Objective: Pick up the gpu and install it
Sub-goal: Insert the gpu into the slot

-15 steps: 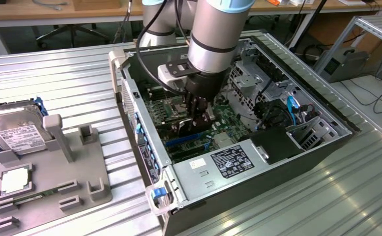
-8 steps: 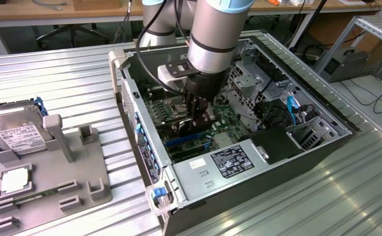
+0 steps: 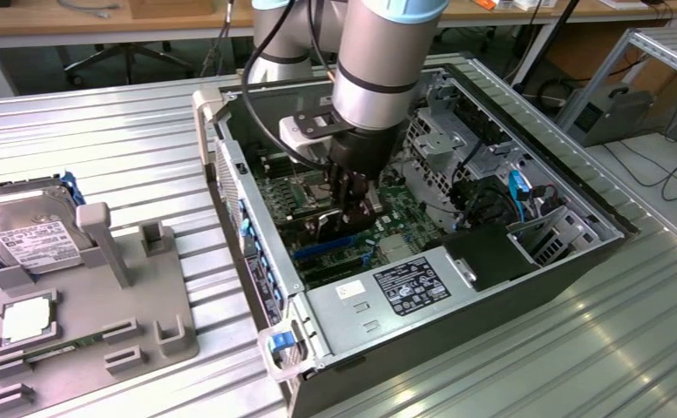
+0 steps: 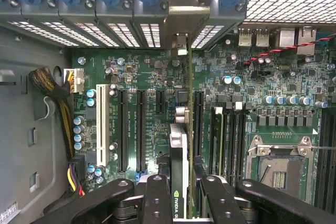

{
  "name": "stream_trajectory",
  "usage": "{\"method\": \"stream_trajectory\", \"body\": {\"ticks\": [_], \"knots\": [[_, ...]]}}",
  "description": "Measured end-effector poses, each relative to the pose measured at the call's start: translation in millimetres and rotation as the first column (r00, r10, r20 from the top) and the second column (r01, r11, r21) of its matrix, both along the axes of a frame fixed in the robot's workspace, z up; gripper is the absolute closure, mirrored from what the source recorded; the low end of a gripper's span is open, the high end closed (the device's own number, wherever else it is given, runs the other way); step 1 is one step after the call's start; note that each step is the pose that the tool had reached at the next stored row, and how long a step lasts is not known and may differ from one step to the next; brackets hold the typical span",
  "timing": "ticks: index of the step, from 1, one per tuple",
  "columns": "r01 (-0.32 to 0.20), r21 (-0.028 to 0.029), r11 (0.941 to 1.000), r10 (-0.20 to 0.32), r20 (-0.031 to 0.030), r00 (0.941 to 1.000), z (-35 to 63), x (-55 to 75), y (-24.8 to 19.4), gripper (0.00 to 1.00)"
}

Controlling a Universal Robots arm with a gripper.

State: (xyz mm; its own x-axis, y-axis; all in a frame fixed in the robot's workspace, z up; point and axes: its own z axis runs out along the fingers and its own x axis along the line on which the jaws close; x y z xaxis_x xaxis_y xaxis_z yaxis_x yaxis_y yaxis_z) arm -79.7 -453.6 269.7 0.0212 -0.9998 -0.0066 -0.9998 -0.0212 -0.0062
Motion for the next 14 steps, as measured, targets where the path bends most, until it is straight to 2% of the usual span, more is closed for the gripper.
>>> {"method": "stream_trajectory", "body": {"ticks": [7, 14], "knots": [[0.0, 0.0, 1.0, 0.0, 0.0053, 1.0, -0.1, -2.1, 0.3, 0.73], [0.0, 0.0001, 1.0, 0.0, 0.0141, 0.9999, -0.5, -2.2, 0.4, 0.73]]}}
